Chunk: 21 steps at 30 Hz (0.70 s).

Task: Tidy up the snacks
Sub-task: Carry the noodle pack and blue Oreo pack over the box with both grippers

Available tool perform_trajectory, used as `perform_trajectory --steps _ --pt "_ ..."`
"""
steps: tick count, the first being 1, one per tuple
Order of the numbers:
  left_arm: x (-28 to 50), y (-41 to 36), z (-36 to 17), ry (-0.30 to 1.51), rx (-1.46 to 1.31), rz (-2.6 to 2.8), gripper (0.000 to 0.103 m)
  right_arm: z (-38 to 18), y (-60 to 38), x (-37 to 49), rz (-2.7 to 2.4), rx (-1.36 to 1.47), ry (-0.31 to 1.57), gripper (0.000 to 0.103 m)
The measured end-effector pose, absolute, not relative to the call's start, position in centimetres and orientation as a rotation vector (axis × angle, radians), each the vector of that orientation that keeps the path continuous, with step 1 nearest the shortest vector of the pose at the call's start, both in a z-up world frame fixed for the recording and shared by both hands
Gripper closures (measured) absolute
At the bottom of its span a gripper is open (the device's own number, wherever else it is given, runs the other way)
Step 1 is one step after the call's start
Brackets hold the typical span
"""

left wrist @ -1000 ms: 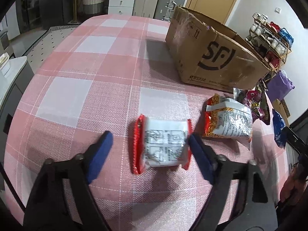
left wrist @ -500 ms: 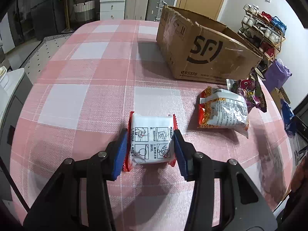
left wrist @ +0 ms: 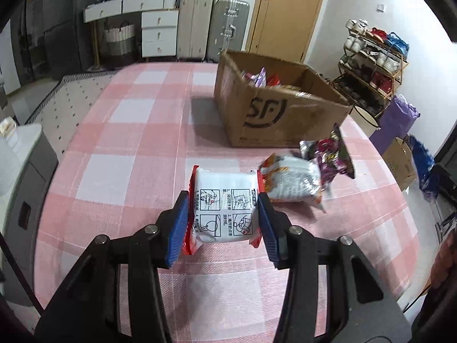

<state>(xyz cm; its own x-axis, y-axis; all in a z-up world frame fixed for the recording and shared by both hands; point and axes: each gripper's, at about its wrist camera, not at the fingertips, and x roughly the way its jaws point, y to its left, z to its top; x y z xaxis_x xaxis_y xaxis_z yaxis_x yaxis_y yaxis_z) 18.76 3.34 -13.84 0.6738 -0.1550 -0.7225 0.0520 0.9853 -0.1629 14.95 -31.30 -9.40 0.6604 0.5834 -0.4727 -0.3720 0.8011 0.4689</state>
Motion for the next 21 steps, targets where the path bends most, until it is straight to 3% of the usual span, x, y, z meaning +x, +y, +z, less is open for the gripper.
perform_trajectory --steps 21 --pt "24.0 0.7 -2.2 0.685 -0.113 -0.249 0.059 1.4 -27.0 20.4 0.642 0.205 0.499 0.059"
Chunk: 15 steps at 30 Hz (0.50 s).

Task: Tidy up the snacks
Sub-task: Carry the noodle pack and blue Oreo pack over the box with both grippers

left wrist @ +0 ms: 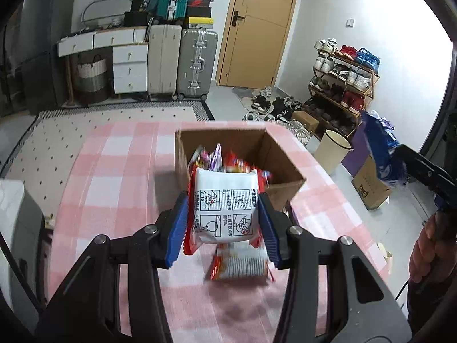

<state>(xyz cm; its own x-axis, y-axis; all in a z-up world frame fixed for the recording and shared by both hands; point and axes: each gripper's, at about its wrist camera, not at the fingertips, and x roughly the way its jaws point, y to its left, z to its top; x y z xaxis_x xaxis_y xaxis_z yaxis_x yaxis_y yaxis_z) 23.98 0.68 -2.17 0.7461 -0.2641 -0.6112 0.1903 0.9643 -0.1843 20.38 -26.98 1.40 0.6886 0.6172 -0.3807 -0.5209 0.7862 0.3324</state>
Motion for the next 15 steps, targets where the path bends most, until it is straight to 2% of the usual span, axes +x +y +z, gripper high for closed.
perform_trajectory --steps 8,15 --pt "29.3 -0.5 1.9 0.678 -0.119 -0.273 0.059 3.8 -25.3 25.7 0.651 0.141 0.512 0.059" --pt "34.9 -2.1 3.4 0.701 -0.116 -0.257 0.058 4.4 -24.6 31.3 0.636 0.122 0.533 0.059"
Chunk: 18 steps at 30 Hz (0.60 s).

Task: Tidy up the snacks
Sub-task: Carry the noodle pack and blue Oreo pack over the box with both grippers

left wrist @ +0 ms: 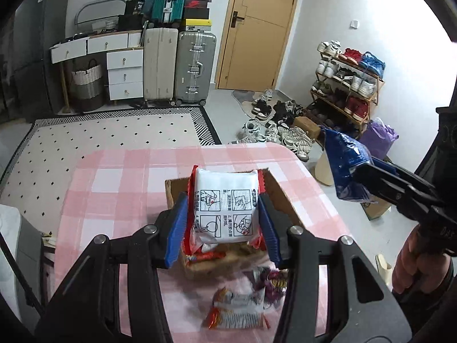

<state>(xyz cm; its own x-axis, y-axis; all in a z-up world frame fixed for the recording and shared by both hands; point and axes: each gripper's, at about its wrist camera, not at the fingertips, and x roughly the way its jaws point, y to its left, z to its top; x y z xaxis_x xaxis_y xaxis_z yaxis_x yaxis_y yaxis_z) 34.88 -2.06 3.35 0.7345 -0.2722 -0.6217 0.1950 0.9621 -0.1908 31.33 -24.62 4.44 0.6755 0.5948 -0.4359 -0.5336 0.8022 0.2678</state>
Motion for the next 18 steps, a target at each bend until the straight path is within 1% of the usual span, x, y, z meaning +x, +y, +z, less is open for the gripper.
perform_trajectory --steps 8,12,18 --pt "40.1 -4.2 3.3 0.73 -0.107 -0.268 0.058 3.9 -24.3 36.0 0.594 0.082 0.548 0.059" --pt "42.7 -4.9 2.1 0.752 -0.102 -0.266 0.058 2.7 -24.1 37.7 0.597 0.091 0.574 0.059" --pt "45.6 -5.1 -0.4 0.796 -0.106 -0.253 0.058 0.7 -23.0 39.0 0.566 0.021 0.576 0.059"
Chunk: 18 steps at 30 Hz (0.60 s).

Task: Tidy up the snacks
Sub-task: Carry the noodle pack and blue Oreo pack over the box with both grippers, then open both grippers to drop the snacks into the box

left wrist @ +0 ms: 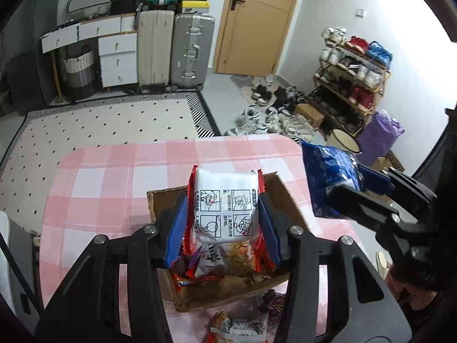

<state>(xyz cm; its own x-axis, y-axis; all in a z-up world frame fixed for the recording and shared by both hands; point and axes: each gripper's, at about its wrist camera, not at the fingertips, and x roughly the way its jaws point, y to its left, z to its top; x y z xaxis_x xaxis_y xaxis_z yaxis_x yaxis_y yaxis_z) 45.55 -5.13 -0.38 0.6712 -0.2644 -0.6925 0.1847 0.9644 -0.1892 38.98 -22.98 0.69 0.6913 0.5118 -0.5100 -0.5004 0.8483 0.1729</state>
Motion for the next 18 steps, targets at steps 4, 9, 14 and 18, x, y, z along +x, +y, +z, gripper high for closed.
perform_trajectory --steps 4,9,14,18 --pt "47.1 -5.5 -1.5 0.804 -0.105 -0.261 0.058 -0.8 -22.2 40.1 0.53 0.001 0.605 0.059" --pt "47.5 -5.2 -2.8 0.826 -0.106 -0.25 0.032 -2.0 -21.8 41.6 0.519 0.003 0.623 0.051" --pt "46.9 -4.3 -2.5 0.803 -0.115 -0.241 0.026 -1.7 -22.5 41.3 0.512 0.017 0.604 0.051" --pt "45.9 -3.6 -2.2 0.793 -0.119 -0.238 0.026 -0.8 -23.2 40.3 0.515 0.022 0.574 0.048"
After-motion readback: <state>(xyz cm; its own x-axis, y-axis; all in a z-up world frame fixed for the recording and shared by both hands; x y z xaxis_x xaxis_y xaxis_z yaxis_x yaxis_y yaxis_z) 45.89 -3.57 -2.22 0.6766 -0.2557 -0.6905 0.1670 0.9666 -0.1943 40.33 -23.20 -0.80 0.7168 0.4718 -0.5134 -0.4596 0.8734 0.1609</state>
